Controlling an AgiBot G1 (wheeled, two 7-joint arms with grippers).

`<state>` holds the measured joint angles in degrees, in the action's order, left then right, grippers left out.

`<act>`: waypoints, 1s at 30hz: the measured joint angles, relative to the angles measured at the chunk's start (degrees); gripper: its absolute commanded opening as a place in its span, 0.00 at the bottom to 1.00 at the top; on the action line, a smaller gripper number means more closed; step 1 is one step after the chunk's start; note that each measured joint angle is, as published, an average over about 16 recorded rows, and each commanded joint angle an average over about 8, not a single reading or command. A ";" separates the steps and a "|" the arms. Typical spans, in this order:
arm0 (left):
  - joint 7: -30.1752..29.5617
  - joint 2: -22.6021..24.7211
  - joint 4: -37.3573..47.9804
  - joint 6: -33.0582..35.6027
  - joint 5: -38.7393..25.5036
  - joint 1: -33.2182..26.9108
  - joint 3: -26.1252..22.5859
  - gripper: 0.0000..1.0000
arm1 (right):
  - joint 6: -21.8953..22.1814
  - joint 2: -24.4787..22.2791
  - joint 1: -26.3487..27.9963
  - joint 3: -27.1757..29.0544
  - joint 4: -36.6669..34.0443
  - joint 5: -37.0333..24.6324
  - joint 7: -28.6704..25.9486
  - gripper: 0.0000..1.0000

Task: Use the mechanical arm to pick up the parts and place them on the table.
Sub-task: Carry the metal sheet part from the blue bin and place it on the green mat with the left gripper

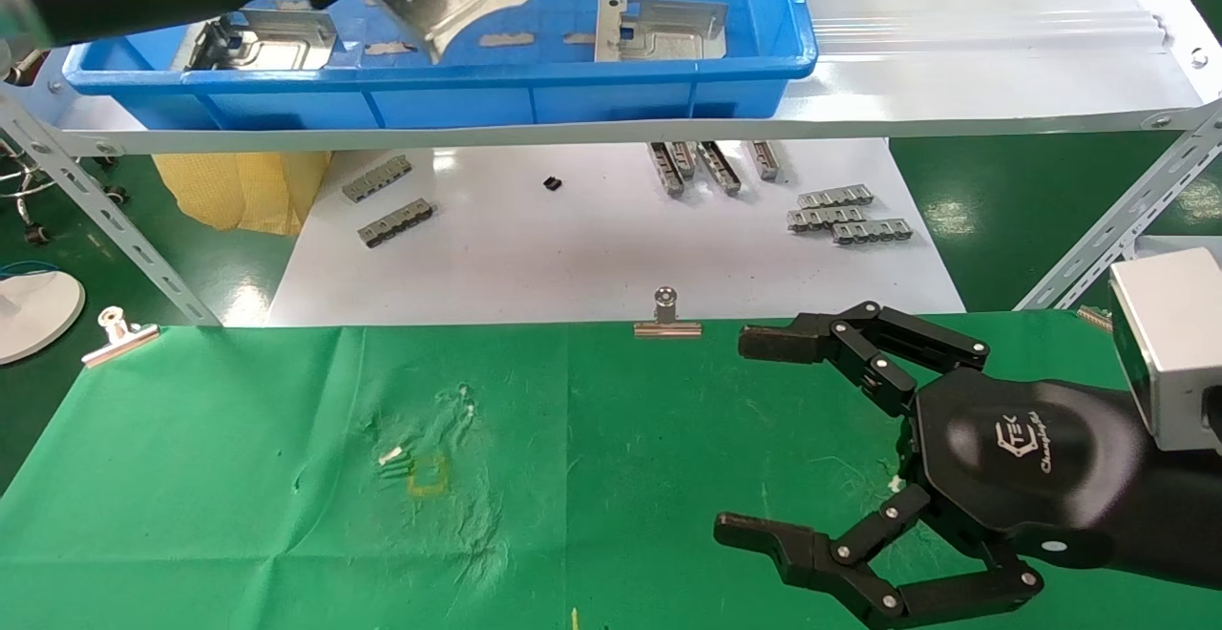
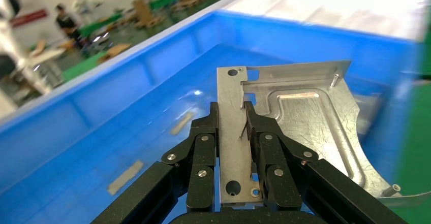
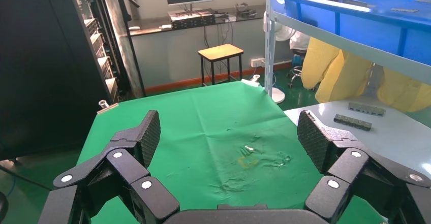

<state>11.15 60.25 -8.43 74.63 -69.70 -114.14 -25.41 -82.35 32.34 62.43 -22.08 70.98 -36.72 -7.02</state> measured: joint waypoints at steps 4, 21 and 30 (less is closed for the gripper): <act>3.47 -2.91 -0.67 7.39 1.41 1.34 0.52 0.00 | 0.00 0.00 0.00 0.00 0.00 0.00 0.00 1.00; 14.71 -13.79 -19.72 15.70 7.19 16.90 -7.21 0.00 | 0.00 0.00 0.00 0.00 0.00 0.00 0.00 1.00; 25.03 -10.57 -15.46 10.85 -0.20 19.70 -14.12 0.00 | 0.00 0.00 0.00 0.00 0.00 0.00 0.00 1.00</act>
<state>36.18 49.68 -23.88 85.47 -69.90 -94.44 -39.52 -82.35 32.34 62.43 -22.08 70.98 -36.72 -7.01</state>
